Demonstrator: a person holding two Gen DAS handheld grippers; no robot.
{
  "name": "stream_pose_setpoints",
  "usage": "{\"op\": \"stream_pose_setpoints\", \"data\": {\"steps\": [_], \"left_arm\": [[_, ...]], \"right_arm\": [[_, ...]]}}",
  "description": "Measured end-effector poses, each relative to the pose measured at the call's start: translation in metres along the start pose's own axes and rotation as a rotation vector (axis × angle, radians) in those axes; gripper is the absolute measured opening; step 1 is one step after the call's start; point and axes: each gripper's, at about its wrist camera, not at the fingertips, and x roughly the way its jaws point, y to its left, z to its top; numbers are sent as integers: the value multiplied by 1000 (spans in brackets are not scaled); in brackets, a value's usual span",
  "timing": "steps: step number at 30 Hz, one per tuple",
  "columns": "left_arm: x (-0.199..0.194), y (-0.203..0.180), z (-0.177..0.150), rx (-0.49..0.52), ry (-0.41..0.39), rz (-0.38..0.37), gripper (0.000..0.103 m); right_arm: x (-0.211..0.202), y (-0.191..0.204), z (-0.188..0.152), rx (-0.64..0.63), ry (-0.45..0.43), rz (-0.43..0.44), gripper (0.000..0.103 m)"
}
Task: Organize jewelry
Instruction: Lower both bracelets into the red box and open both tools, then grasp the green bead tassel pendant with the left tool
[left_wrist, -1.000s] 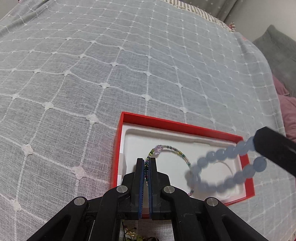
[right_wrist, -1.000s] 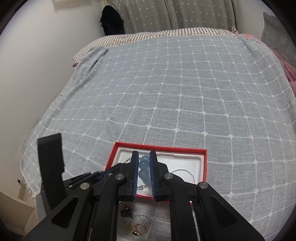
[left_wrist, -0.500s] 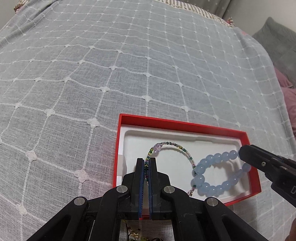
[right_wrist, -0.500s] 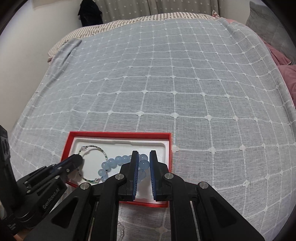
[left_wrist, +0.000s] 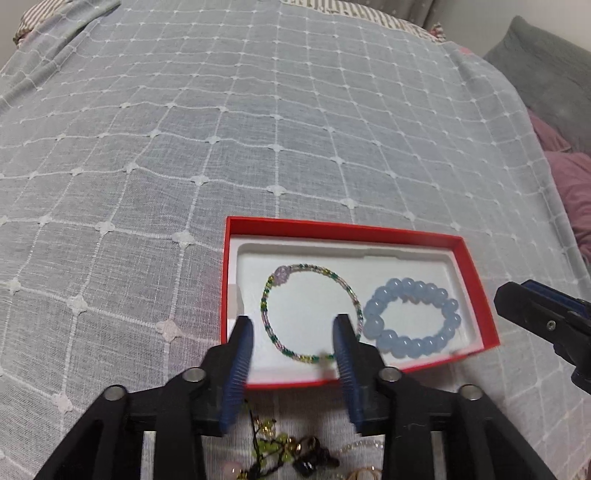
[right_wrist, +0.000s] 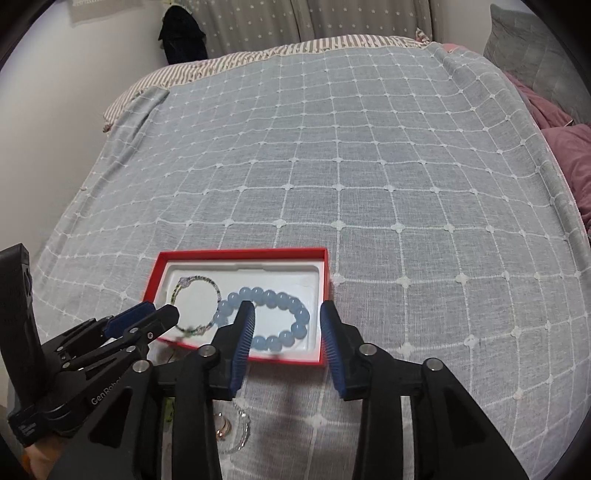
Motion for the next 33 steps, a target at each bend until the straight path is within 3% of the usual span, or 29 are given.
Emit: {"op": "stream_pose_setpoints", "data": {"steps": [4,7,14,22,33], "left_arm": [[-12,-3,-10,32,-5,-17,53],[-22,-6,-17,67,-13,1,71],[-32,1,-32,102,-2,30,85],[-26,16,-49,78,75,51,95],[-16,30,-69,120,155,115,98]], "right_arm": [[-13,2,-13,-5,0,3,47],[-20,4,-22,-5,-2,5,51],[-27,5,-40,12,-4,5,60],[-23,8,-59,-2,-8,-19,70],[10,15,-80,-80,120,-49,72]]}}
